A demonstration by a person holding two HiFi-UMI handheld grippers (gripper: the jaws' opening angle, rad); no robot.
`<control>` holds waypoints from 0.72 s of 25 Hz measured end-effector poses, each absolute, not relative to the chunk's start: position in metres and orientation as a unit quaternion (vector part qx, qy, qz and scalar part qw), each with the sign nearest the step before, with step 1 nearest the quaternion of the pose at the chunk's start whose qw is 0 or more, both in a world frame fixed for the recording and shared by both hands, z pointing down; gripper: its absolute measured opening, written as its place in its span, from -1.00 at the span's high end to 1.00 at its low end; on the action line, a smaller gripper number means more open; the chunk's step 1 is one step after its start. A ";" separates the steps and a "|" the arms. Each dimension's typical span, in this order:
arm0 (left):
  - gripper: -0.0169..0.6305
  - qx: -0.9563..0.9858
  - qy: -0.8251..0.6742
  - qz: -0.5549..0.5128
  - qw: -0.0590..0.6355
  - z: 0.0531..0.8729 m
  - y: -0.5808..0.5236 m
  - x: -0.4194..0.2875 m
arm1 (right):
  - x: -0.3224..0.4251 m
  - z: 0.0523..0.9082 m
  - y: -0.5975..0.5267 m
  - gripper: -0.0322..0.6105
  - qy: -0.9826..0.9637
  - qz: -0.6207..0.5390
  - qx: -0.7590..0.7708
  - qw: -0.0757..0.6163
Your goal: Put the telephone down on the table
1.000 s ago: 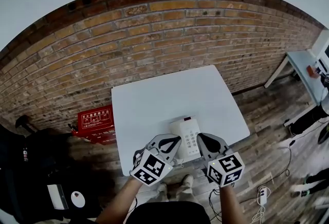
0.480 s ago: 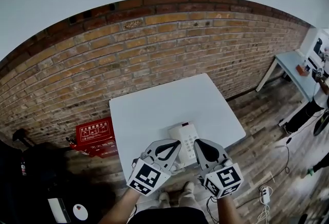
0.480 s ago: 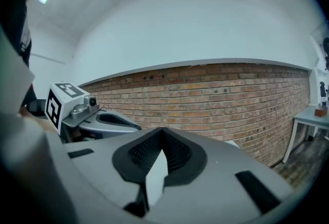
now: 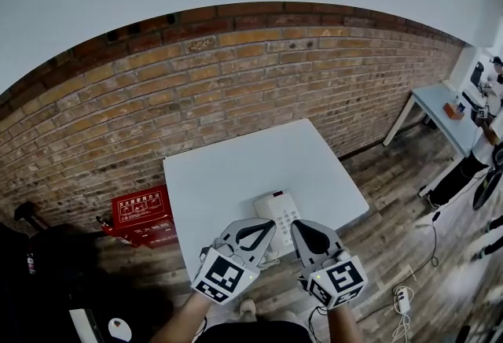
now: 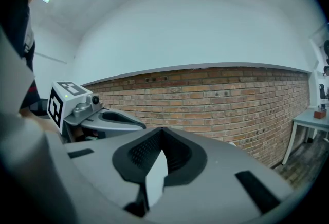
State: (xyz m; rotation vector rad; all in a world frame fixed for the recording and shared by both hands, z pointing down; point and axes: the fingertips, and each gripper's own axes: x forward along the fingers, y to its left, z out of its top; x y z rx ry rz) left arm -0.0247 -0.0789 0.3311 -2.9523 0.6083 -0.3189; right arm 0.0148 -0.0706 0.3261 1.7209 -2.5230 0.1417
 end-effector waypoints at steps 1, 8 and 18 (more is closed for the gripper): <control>0.93 -0.973 0.200 -0.103 0.058 0.329 -0.076 -0.024 | 0.014 0.325 -0.069 0.86 -0.826 0.044 0.560 0.043; 0.93 -0.975 0.203 -0.080 0.053 0.310 -0.059 -0.017 | 0.022 0.311 -0.049 0.86 -0.829 0.035 0.556 0.040; 0.93 -0.970 0.221 -0.076 0.065 0.297 -0.011 0.009 | 0.047 0.297 -0.002 0.86 -0.842 0.022 0.537 0.041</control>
